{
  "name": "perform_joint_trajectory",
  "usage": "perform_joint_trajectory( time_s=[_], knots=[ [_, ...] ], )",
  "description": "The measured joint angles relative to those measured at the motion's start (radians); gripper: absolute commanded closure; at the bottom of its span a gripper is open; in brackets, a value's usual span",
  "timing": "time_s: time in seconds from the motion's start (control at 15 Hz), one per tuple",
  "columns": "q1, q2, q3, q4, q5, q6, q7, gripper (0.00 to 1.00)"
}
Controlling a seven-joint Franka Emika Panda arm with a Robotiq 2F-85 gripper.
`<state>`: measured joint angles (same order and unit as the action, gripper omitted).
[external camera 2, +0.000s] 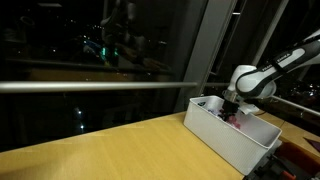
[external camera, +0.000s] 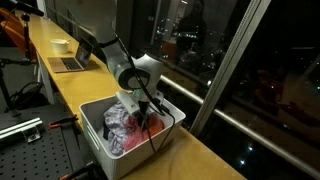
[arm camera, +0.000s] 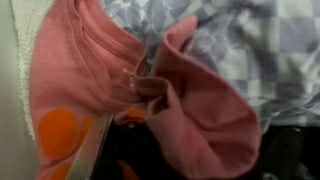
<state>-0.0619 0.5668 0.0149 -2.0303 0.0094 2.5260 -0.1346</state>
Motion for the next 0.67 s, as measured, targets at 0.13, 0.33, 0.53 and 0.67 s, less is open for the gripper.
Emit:
perform_joint_trajectory(
  time_s=[0.13, 0.33, 0.53, 0.67],
  knots=[
    [-0.001, -0.052, 0.000, -0.027, 0.000, 0.000, 0.000, 0.99],
    [0.003, -0.193, 0.000, -0.103, -0.001, -0.006, 0.000, 0.97],
    [0.018, -0.357, 0.000, -0.166, -0.023, -0.060, 0.005, 1.00],
    [0.036, -0.465, 0.001, -0.189, -0.045, -0.114, 0.011, 1.00]
  ],
)
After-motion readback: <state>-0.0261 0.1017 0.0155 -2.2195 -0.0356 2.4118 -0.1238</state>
